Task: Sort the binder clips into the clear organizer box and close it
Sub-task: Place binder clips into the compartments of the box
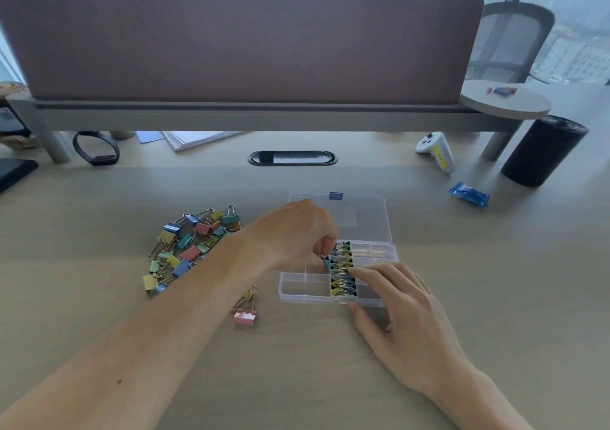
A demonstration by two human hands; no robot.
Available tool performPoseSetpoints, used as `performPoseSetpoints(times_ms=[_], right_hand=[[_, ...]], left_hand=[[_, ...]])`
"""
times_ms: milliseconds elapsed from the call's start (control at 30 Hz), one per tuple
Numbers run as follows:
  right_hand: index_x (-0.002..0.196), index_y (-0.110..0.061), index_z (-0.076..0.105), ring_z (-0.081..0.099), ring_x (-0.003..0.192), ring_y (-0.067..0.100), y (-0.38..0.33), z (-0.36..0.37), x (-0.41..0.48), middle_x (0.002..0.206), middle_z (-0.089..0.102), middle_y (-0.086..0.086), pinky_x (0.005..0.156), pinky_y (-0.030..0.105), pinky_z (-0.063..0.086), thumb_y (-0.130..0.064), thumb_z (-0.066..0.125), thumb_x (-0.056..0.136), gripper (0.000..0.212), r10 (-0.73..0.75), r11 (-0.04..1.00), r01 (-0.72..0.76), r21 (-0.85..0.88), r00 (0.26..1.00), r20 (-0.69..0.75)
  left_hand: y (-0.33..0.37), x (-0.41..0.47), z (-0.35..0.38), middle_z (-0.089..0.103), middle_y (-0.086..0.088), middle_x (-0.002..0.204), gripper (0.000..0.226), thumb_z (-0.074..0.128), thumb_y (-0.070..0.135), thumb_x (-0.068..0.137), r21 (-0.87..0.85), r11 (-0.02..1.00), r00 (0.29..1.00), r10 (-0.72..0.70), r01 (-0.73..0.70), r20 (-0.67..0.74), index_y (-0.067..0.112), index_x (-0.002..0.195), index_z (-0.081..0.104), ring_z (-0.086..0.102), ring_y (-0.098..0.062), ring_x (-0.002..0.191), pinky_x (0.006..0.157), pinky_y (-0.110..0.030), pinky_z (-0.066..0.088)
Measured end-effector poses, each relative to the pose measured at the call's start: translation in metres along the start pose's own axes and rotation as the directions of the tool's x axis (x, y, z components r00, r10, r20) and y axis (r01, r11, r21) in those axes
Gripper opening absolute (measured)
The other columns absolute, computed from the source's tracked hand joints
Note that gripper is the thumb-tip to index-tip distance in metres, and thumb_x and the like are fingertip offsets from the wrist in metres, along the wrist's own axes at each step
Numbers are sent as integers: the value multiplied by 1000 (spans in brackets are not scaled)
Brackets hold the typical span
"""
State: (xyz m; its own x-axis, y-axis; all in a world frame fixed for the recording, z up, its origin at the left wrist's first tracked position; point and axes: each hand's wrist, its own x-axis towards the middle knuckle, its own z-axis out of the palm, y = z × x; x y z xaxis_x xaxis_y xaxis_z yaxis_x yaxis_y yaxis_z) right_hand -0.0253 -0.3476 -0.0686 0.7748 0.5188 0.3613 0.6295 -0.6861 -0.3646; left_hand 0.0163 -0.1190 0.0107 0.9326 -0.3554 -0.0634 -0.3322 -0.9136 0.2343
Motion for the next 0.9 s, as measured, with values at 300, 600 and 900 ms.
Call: performPoseSetpoints(times_ms=[300, 600, 900], right_hand=[[139, -32, 56, 49, 129, 13, -6, -1, 6, 135, 50, -13, 108, 32, 43, -51, 63, 94, 49, -66, 996, 68, -58, 997, 29], [131, -29, 57, 49, 129, 8, -20, 7, 35, 138, 51, -18, 109, 28, 38, -50, 59, 97, 39, -129, 991, 130, -15, 990, 62], [141, -30, 62, 54, 130, 9, -15, 15, 25, 139, 57, -15, 110, 25, 39, -50, 49, 104, 45, -132, 988, 136, -72, 990, 56]], left_hand=[[-14, -6, 3, 75, 12, 80, 16, 87, 21, 79, -253, 967, 998, -31, 43, 50, 20, 92, 77, 69, 3, 72, 71, -19, 58], [-6, -2, -10, 69, 10, 84, 20, 81, 14, 83, -83, 991, 985, -92, 105, 146, 27, 92, 69, 68, -13, 77, 68, -28, 57], [-2, -1, -4, 64, 10, 84, 31, 75, 9, 86, 4, 999, 995, -44, 44, 88, 26, 91, 50, 56, -2, 68, 53, -22, 37]])
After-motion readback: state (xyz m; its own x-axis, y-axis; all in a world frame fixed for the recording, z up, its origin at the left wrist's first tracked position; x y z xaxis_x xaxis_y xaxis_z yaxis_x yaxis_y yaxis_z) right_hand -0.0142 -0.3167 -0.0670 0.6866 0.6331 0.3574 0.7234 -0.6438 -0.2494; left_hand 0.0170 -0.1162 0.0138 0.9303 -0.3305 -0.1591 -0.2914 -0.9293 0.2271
